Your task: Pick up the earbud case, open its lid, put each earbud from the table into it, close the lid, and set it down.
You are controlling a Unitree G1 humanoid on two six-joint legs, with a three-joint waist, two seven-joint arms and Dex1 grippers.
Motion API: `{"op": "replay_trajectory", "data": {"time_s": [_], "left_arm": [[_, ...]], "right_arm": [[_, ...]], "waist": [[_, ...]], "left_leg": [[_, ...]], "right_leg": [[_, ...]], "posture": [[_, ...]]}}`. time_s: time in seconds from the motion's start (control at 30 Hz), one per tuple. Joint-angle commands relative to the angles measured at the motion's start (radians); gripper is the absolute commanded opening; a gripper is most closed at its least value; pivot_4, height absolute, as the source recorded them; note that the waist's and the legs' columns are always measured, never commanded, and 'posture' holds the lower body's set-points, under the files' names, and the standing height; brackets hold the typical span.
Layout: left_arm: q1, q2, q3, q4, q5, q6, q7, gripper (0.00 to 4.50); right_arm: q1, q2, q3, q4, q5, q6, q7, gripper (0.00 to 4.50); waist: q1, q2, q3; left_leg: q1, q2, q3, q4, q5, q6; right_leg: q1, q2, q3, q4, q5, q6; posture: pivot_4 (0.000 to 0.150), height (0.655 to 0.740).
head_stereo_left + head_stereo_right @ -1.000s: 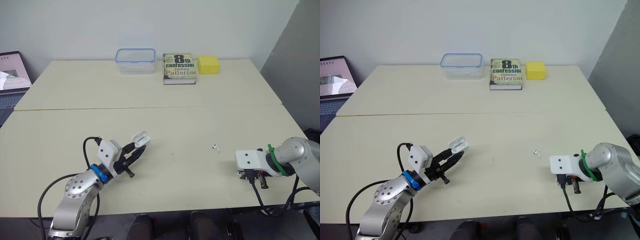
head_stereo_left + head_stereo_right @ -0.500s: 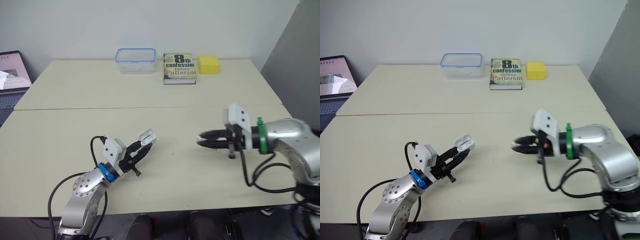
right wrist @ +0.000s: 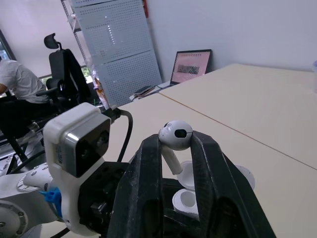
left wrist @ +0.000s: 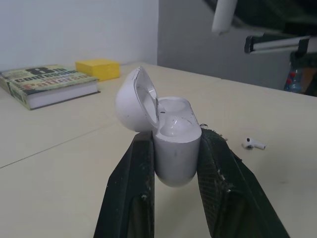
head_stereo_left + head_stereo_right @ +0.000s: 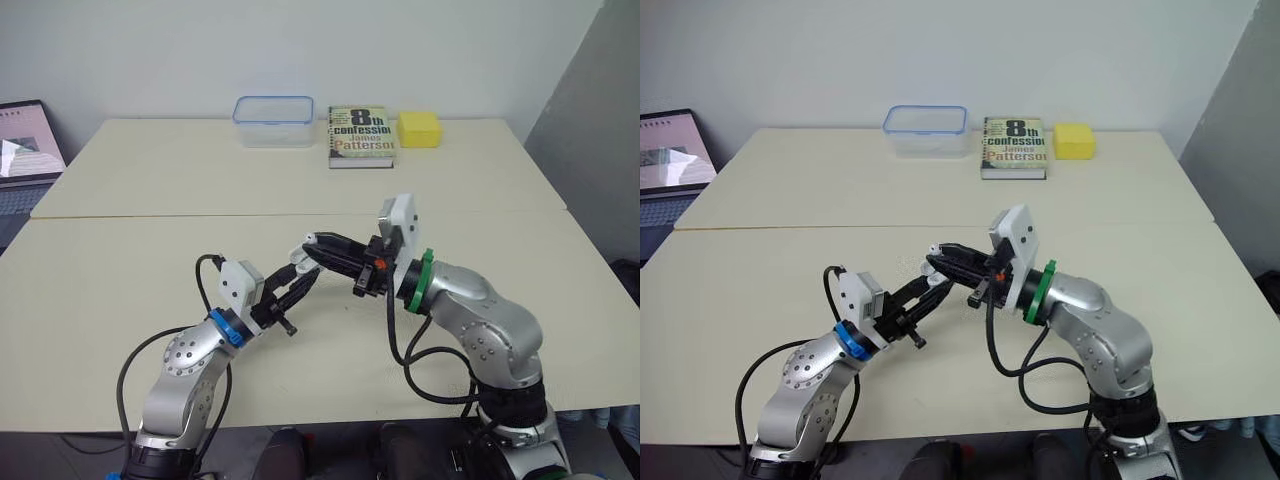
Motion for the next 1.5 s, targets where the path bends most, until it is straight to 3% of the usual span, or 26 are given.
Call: {"op": "replay_trajectory", "data": {"time_s": [0.03,0.47,1.0,1.03,1.27,1.5], "left_arm": [[-0.013,-0.008,-0.004,-0.015,-0.001,-0.032,0.001,0.81],[-0.017,-0.018,-0.002,0.009,0.009,-0.067,0.003,0.81],[-0.033,-0.017,-0.015,0.004,0.022,-0.069,0.015,0.81],[-0.034,-0.017,-0.015,0.004,0.024,-0.069,0.016,0.81],[-0.035,-0.017,-0.018,0.003,0.032,-0.067,0.021,0.81],[-0.036,-0.019,-0.017,0.006,0.032,-0.063,0.025,0.81]], "right_arm": [[0.003,0.02,0.022,0.01,-0.021,-0.078,-0.027,0.42],[0.047,0.014,0.094,0.105,-0.08,-0.192,-0.038,0.42],[0.058,-0.021,0.156,0.114,-0.112,-0.185,-0.028,0.42],[0.053,-0.03,0.161,0.114,-0.125,-0.19,-0.029,1.14],[0.027,-0.076,0.139,0.067,-0.139,-0.179,-0.035,3.51],[0.014,-0.206,0.025,-0.079,-0.044,-0.071,0.008,3.53]], "waist": [[-0.001,0.0,0.0],[-0.001,0.0,0.0],[-0.001,0.0,0.0],[-0.001,0.0,0.0],[0.0,0.0,0.0],[0.0,0.0,0.0]], "left_leg": [[0.0,0.0,0.0,0.0,0.0,0.0],[0.0,0.0,0.0,0.0,0.0,0.0],[0.0,0.0,0.0,0.0,0.0,0.0],[0.0,0.0,0.0,0.0,0.0,0.0],[0.0,0.0,-0.001,0.0,0.0,0.0],[-0.001,0.0,-0.001,0.0,0.0,0.0]], "right_leg": [[0.0,0.0,0.0,0.0,0.0,0.0],[0.0,0.0,0.0,0.0,0.0,0.0],[0.0,0.0,0.0,0.0,0.0,0.0],[0.0,0.0,0.0,0.0,0.0,0.0],[0.0,0.0,-0.001,0.0,0.0,0.0],[0.0,0.0,0.0,-0.001,0.0,0.0]], "posture": [[0.15,0.74],[0.15,0.74],[0.15,0.74],[0.15,0.74],[0.15,0.74],[0.15,0.74]]}}
